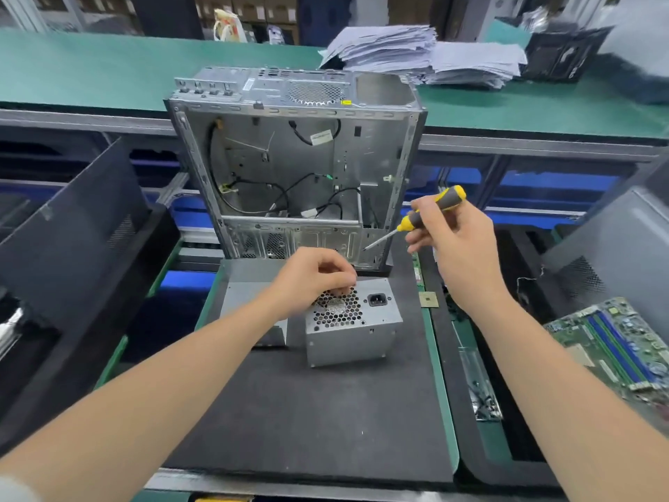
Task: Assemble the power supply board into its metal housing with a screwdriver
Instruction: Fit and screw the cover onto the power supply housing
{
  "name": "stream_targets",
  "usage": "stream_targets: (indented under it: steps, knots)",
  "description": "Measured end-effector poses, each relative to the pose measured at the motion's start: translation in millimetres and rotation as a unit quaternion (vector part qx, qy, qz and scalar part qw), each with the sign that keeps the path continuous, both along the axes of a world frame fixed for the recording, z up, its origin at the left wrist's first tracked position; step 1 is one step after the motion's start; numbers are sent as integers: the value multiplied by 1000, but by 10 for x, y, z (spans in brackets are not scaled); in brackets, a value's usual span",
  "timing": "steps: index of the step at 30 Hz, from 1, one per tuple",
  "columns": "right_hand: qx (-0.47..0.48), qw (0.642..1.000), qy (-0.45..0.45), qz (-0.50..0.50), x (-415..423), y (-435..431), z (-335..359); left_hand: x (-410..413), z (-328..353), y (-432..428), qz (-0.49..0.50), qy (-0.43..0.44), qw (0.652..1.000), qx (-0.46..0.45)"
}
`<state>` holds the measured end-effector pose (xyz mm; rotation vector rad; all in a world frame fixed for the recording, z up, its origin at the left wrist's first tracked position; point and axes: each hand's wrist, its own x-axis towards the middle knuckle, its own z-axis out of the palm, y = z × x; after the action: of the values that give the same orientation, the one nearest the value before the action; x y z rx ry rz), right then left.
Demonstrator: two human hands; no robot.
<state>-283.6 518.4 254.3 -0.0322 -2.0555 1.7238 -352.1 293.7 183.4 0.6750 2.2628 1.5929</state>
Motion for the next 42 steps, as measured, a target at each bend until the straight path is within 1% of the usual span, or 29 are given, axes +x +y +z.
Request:
stream_targets:
  steps: [4,7,12,16,22,26,28,30,36,40,42]
  knots:
    - [-16,1000,0,22,-21,-121,2,-15,-35,-28,17,1,999,30]
    - [2,999,-7,33,-43,-145,-29,-37,-38,-18,33,-2,998,59]
    - [33,998,-16,45,-59,-138,-79,-40,-31,9,40,12,997,68]
    - [39,997,-20,56,-76,-97,-87,-23,-31,29,50,29,997,49]
    - [53,996,-29,70,-65,-55,-69,-13,-20,66,48,90,995,-3]
    - [102,991,-19,84,-50,-51,-59,17,-50,90,52,113,992,-16]
    - [86,993,-20,76,-44,-61,-52,41,-69,100,63,106,992,-6]
    - [68,995,-26,64,-47,-62,-44,70,-77,109,77,84,993,23]
    - [76,994,-33,70,-59,-32,-43,130,-88,83,90,39,993,66]
    - [76,994,-40,69,-52,-27,-59,155,-85,30,90,52,993,59]
    - [78,993,-49,70,-46,-31,-61,180,-98,17,128,50,988,68]
